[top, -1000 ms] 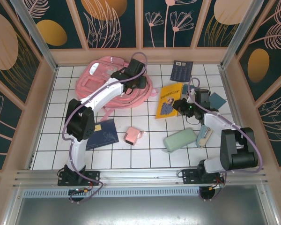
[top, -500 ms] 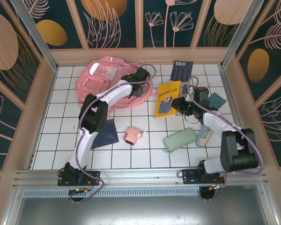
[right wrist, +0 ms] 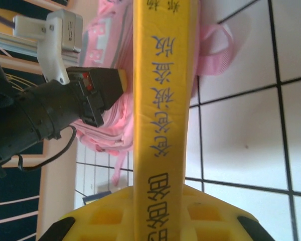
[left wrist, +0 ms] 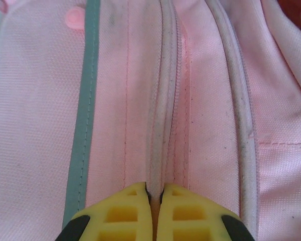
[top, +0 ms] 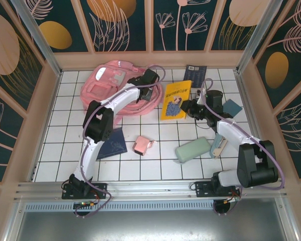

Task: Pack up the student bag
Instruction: Open the student bag at the top-center of the table, then place the book in the student bag.

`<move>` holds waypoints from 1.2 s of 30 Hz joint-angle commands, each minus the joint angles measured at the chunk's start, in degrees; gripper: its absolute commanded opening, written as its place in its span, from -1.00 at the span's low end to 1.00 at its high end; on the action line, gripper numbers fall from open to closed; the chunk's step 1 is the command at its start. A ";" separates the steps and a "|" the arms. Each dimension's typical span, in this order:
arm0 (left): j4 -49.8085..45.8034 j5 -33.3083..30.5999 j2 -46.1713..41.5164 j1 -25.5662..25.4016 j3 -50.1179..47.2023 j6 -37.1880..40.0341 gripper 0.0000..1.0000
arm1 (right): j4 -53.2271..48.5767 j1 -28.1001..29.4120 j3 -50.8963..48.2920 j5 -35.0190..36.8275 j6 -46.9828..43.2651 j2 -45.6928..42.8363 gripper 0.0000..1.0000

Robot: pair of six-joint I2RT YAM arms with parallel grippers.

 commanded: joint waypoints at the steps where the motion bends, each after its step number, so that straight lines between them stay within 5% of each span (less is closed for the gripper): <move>1: -0.16 -2.57 -7.09 1.82 4.43 -1.18 -1.00 | 9.11 0.38 3.45 -1.19 2.34 -1.19 -1.00; 15: -3.09 8.34 -14.97 6.20 11.04 -5.97 -1.00 | 27.75 4.75 6.04 5.69 13.89 6.62 -1.00; 25: -2.17 14.16 -17.00 6.69 12.32 -9.32 -1.00 | 42.86 11.08 16.33 7.82 22.08 24.21 -1.00; 36: 0.17 17.34 -17.78 8.69 14.24 -12.13 -1.00 | 42.32 15.44 32.17 6.35 24.74 40.55 -1.00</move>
